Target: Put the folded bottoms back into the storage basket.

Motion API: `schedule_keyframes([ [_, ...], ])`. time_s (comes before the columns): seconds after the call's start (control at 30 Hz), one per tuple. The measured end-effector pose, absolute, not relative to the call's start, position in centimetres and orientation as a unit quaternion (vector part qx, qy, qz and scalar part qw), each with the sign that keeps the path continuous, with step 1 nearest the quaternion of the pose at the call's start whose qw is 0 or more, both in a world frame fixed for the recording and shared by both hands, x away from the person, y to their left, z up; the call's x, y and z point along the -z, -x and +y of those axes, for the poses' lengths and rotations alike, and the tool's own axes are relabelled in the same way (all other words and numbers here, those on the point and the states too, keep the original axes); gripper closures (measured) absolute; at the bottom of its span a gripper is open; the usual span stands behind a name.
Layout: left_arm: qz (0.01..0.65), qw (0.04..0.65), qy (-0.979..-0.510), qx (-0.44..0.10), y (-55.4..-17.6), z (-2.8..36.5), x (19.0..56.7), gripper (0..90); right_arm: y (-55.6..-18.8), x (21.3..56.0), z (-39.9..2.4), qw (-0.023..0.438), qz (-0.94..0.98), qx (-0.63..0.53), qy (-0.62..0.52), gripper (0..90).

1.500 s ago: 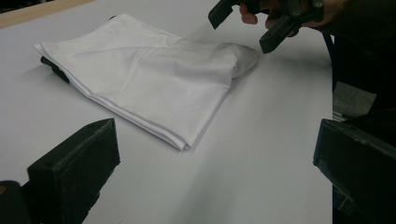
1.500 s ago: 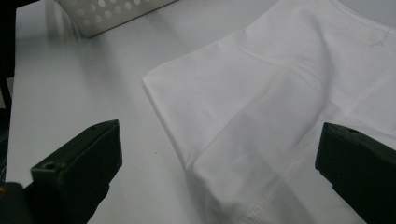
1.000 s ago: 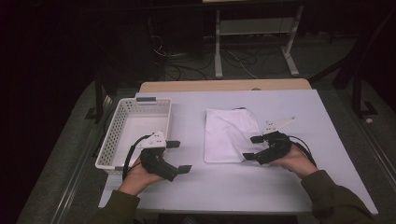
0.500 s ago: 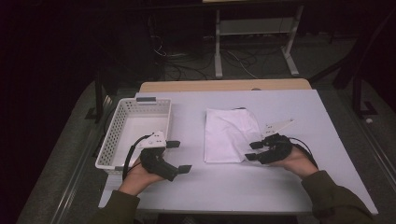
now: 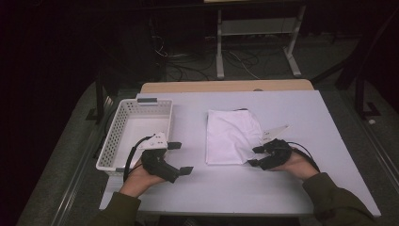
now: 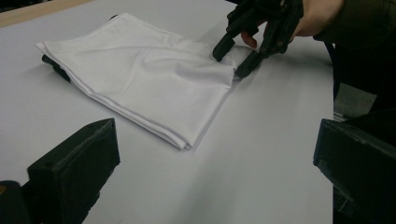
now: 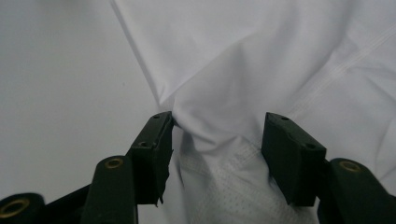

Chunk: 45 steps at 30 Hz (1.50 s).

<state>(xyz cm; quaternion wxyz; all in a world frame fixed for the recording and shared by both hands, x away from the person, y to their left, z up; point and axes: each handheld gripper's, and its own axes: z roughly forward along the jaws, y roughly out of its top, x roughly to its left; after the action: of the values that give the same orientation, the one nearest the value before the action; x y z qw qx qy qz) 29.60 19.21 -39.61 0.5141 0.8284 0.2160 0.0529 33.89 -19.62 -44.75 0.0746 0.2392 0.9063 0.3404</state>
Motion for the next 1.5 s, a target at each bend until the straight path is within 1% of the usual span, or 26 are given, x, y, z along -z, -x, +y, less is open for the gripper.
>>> schedule_keyframes([
  [0.03,0.216,0.514,-0.829,-0.053,-29.6,19.2,39.6,0.0,-33.8,45.1,-19.4,0.081,0.91,-0.334,-0.232,38.6],
  [0.17,0.216,0.513,-0.829,-0.053,-29.6,19.2,39.6,0.0,-33.5,45.1,-19.2,0.093,0.913,-0.327,-0.227,38.9],
  [0.27,0.216,0.513,-0.829,-0.054,-29.6,19.2,39.6,0.0,-33.3,45.2,-19.1,0.11,0.915,-0.322,-0.218,43.1],
  [0.33,0.216,0.512,-0.83,-0.054,-29.6,19.2,39.6,0.0,-33.3,45.2,-19.2,0.113,0.915,-0.321,-0.218,46.1],
  [0.37,0.216,0.512,-0.83,-0.054,-29.6,19.2,39.6,0.0,-33.3,45.1,-19.3,0.116,0.915,-0.321,-0.215,50.5],
  [0.4,0.216,0.512,-0.83,-0.054,-29.6,19.2,39.6,0.0,-33.3,45.1,-19.3,0.116,0.915,-0.321,-0.215,50.5],
  [0.57,0.217,0.512,-0.83,-0.054,-29.6,19.2,39.6,0.0,-33.6,45.1,-19.6,0.121,0.916,-0.321,-0.207,61.2],
  [0.6,0.217,0.512,-0.83,-0.054,-29.6,19.2,39.6,0.0,-33.7,45.0,-19.7,0.121,0.917,-0.321,-0.205,64.3],
  [0.63,0.217,0.512,-0.83,-0.054,-29.6,19.2,39.6,0.0,-33.9,45.0,-19.8,0.123,0.916,-0.32,-0.206,70.9],
  [0.67,0.217,0.512,-0.83,-0.054,-29.6,19.2,39.6,0.0,-33.9,45.0,-19.8,0.123,0.916,-0.32,-0.206,70.9],
  [0.7,0.217,0.511,-0.83,-0.054,-29.6,19.2,39.6,0.0,-34.0,44.9,-19.8,0.124,0.918,-0.317,-0.203,74.3],
  [0.73,0.217,0.511,-0.83,-0.054,-29.6,19.2,39.6,0.0,-34.0,44.9,-19.8,0.124,0.918,-0.317,-0.203,74.3],
  [0.77,0.217,0.511,-0.83,-0.054,-29.6,19.2,39.6,0.0,-34.0,44.8,-19.7,0.127,0.92,-0.312,-0.2,76.5],
  [1.13,0.219,0.51,-0.83,-0.055,-29.6,19.1,39.6,0.0,-33.8,44.7,-19.6,0.132,0.922,-0.31,-0.189,78.1],
  [1.5,0.219,0.51,-0.83,-0.054,-29.6,19.2,39.6,0.0,-33.0,44.3,-19.7,0.115,0.923,-0.32,-0.18,78.1],
])
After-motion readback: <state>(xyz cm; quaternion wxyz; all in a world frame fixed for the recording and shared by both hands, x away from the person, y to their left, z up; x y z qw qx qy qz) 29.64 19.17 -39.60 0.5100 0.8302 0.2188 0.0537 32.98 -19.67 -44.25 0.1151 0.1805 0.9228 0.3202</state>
